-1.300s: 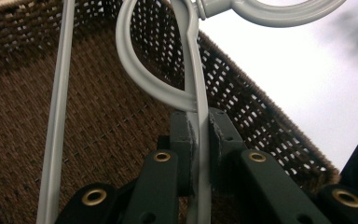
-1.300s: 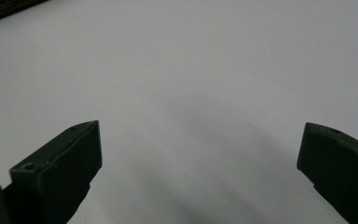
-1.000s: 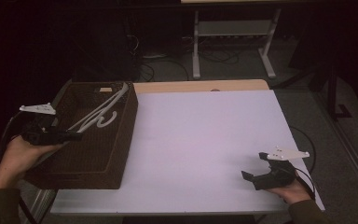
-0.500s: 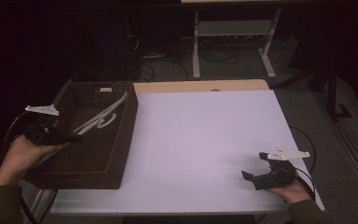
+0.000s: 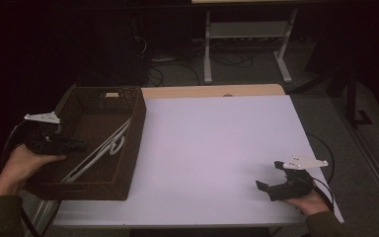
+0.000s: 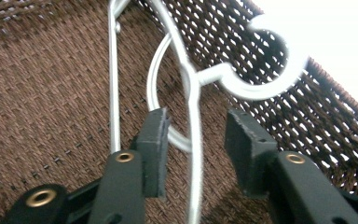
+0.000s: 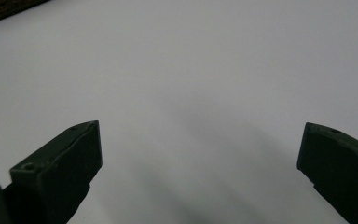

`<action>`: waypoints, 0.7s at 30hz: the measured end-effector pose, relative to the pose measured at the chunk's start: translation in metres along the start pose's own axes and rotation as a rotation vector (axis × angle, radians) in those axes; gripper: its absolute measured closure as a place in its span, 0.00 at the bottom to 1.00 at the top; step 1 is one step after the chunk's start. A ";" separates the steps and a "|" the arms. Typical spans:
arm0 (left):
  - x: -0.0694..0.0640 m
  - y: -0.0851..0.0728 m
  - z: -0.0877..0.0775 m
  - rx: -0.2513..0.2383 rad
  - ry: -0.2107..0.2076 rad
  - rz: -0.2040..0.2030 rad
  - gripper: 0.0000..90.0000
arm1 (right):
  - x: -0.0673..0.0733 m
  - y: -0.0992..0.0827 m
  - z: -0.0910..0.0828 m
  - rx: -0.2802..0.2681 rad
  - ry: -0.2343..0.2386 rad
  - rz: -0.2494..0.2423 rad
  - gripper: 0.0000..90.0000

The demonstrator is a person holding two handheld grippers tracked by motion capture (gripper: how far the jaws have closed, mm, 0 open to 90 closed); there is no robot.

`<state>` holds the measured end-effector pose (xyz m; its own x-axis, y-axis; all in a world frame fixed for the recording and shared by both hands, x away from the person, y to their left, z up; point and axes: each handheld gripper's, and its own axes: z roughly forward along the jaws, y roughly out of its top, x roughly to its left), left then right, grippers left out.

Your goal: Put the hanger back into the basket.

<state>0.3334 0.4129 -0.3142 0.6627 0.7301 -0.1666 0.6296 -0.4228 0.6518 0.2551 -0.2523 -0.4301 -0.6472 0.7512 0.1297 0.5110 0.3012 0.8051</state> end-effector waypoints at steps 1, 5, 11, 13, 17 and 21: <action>0.000 0.000 -0.001 -0.009 0.001 -0.002 0.60 | 0.000 0.000 0.000 -0.003 0.000 -0.003 0.00; -0.002 0.002 -0.003 -0.037 0.009 -0.002 0.50 | 0.000 0.001 -0.001 -0.005 0.000 0.000 0.00; -0.013 0.009 -0.006 -0.126 0.023 0.007 0.35 | 0.000 0.003 -0.002 -0.023 0.000 -0.009 0.00; -0.018 0.012 -0.007 -0.146 0.028 0.012 0.29 | 0.000 0.005 -0.003 -0.032 0.003 -0.017 0.00; -0.027 0.017 -0.009 -0.192 0.033 0.021 0.24 | 0.002 0.008 -0.003 -0.045 0.008 -0.020 0.00; -0.036 0.019 -0.010 -0.234 0.026 0.021 0.22 | 0.003 0.011 -0.005 -0.058 0.010 -0.024 0.00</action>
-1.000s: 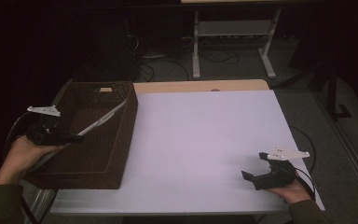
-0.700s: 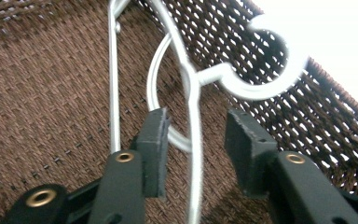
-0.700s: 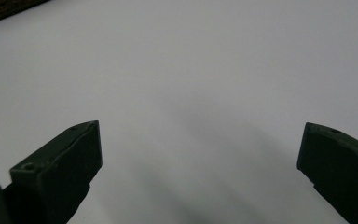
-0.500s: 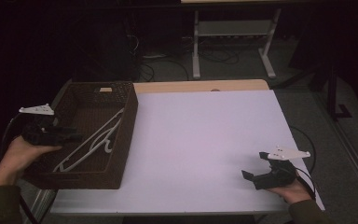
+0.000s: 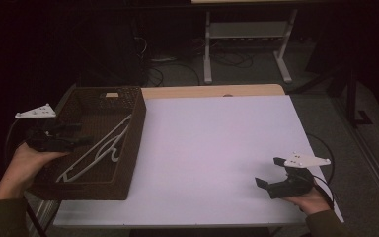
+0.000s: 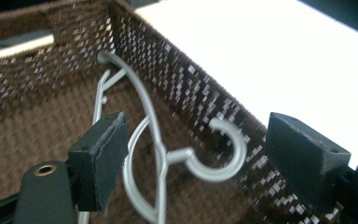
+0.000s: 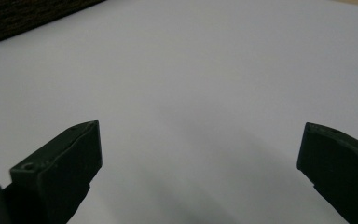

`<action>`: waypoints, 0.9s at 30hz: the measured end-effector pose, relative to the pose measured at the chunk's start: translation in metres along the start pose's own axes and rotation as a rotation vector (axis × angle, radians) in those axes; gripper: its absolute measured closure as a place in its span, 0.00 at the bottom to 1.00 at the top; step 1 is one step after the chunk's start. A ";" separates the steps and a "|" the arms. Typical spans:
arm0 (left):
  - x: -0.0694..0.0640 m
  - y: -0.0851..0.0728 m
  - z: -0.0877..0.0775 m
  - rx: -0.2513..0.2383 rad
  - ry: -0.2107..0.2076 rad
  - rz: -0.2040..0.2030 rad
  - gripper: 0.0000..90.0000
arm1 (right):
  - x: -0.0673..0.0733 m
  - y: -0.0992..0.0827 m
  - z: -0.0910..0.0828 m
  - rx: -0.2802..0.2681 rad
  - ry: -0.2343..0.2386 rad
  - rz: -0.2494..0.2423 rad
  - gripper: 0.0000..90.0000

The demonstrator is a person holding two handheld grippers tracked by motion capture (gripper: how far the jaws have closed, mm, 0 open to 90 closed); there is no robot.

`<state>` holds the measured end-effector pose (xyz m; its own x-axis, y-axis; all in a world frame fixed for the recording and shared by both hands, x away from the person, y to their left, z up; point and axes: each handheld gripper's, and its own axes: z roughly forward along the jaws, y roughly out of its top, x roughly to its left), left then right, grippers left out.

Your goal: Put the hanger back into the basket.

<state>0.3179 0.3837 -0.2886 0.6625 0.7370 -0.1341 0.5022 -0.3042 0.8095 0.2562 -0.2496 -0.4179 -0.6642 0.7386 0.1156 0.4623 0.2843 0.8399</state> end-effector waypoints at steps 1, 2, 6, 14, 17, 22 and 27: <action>-0.005 0.002 0.001 -0.023 -0.001 0.007 0.22 | 0.000 0.003 -0.002 -0.014 0.000 -0.003 0.00; -0.009 0.002 0.001 -0.038 -0.001 0.006 0.21 | 0.000 0.004 -0.002 -0.020 0.001 -0.004 0.00; -0.019 0.004 0.004 -0.081 -0.003 -0.004 0.17 | 0.000 0.011 -0.006 -0.045 -0.005 -0.004 0.00; -0.039 0.001 0.014 -0.162 -0.016 0.001 0.16 | 0.001 0.029 -0.011 -0.096 -0.002 -0.021 0.00; -0.047 -0.001 0.021 -0.184 -0.019 -0.001 0.16 | 0.002 0.038 -0.013 -0.125 0.007 -0.025 0.00; -0.058 -0.003 0.033 -0.214 -0.039 0.003 0.14 | 0.003 0.051 -0.015 -0.167 0.022 -0.031 0.00; -0.070 -0.003 0.045 -0.240 -0.047 0.009 0.08 | 0.004 0.064 -0.016 -0.208 0.029 -0.033 0.00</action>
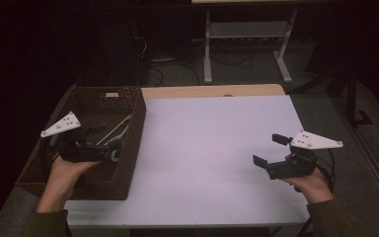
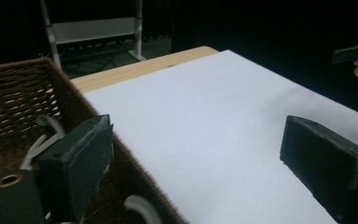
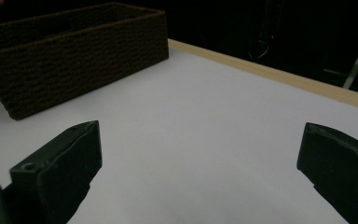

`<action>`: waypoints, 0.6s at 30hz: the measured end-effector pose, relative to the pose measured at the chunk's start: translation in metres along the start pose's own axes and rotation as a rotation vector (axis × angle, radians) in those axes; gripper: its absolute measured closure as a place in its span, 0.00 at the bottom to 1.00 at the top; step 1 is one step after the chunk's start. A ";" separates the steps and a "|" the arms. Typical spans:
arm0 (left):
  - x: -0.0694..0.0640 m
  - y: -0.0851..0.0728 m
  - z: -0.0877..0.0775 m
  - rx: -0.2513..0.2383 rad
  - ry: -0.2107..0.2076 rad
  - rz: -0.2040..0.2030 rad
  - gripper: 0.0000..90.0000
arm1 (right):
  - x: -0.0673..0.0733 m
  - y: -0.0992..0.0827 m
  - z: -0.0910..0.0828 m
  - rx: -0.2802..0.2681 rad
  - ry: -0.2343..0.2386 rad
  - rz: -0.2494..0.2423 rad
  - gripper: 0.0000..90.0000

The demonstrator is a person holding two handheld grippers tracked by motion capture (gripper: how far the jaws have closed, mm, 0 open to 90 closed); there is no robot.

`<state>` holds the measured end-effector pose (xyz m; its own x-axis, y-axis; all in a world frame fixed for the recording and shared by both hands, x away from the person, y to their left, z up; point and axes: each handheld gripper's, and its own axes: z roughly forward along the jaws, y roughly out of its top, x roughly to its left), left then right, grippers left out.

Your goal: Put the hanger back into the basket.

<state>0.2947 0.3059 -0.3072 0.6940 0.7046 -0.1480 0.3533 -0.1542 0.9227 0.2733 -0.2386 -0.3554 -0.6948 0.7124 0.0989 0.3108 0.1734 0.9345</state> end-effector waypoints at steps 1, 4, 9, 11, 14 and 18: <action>0.000 0.000 0.000 0.000 0.000 0.000 0.07 | 0.000 0.000 0.000 0.000 0.000 0.000 0.00; -0.007 -0.001 0.008 -0.009 -0.003 0.008 0.03 | 0.000 0.008 0.000 -0.027 0.003 -0.004 0.00; -0.019 -0.001 0.020 -0.033 -0.017 0.022 0.00 | 0.000 0.023 -0.001 -0.068 0.007 -0.008 0.00; -0.021 0.000 0.021 -0.041 -0.017 0.025 0.00 | 0.001 0.028 0.000 -0.078 0.010 -0.009 0.00; -0.026 0.000 0.026 -0.070 -0.032 0.029 0.00 | 0.002 0.033 0.002 -0.093 0.018 -0.012 0.00; -0.029 -0.001 0.033 -0.086 -0.046 0.031 0.00 | 0.003 0.038 0.004 -0.112 0.034 -0.001 0.00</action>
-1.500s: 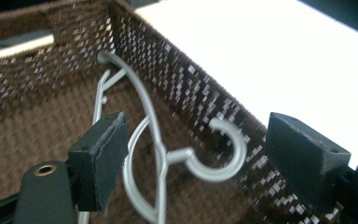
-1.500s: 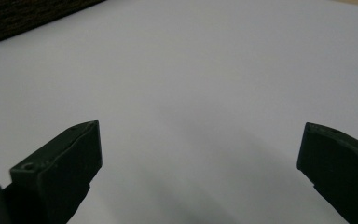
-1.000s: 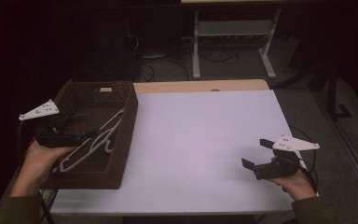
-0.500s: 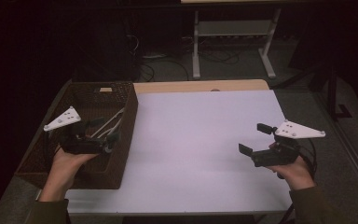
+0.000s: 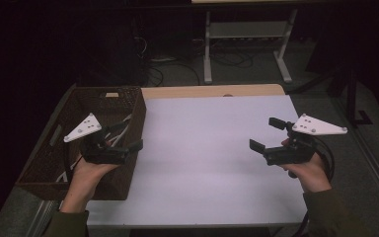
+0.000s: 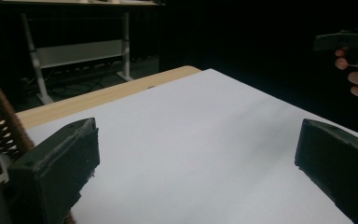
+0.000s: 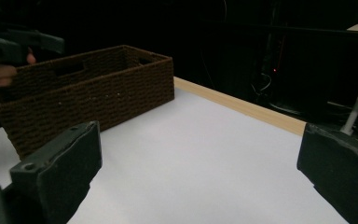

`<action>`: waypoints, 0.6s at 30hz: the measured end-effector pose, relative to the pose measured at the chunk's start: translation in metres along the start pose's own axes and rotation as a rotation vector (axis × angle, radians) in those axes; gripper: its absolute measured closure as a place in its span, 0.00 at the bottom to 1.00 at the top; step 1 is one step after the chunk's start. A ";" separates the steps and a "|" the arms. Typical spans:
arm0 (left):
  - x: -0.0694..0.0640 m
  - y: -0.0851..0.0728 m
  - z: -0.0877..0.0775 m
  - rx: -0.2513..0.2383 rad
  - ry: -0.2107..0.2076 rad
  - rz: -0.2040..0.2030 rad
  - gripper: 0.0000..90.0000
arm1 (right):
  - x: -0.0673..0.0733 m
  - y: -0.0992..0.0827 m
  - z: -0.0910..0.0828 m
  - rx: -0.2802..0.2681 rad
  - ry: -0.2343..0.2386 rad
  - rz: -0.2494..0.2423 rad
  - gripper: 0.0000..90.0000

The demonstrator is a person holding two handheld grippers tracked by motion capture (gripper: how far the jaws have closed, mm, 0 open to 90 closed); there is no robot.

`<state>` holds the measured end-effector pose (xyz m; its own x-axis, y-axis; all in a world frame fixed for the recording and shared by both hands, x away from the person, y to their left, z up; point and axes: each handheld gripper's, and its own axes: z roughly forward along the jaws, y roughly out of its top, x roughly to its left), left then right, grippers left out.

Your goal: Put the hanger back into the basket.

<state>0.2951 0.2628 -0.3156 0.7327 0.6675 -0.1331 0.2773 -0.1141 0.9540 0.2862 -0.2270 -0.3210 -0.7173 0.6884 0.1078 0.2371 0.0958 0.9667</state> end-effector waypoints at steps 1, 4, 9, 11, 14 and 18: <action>0.000 -0.001 0.001 -0.004 -0.002 0.002 0.00 | 0.000 0.001 0.001 -0.009 0.005 0.001 0.00; -0.002 -0.002 0.005 -0.015 -0.010 0.006 0.00 | 0.001 0.003 0.003 -0.021 0.009 0.009 0.00; -0.004 -0.004 0.010 -0.032 -0.019 0.004 0.00 | 0.001 0.006 0.006 -0.034 0.012 0.005 0.00; -0.007 -0.008 0.014 -0.031 -0.021 0.013 0.00 | 0.002 0.007 0.006 -0.036 0.015 0.006 0.00; -0.009 -0.010 0.015 -0.038 -0.021 0.015 0.00 | 0.002 0.010 0.005 -0.048 0.019 0.010 0.00; -0.011 -0.011 0.014 -0.064 -0.011 0.016 0.00 | 0.003 0.014 0.003 -0.071 0.020 0.007 0.00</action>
<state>0.2929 0.2465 -0.3286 0.7440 0.6574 -0.1200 0.2251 -0.0775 0.9712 0.2899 -0.2215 -0.3078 -0.7289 0.6743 0.1183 0.1953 0.0392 0.9800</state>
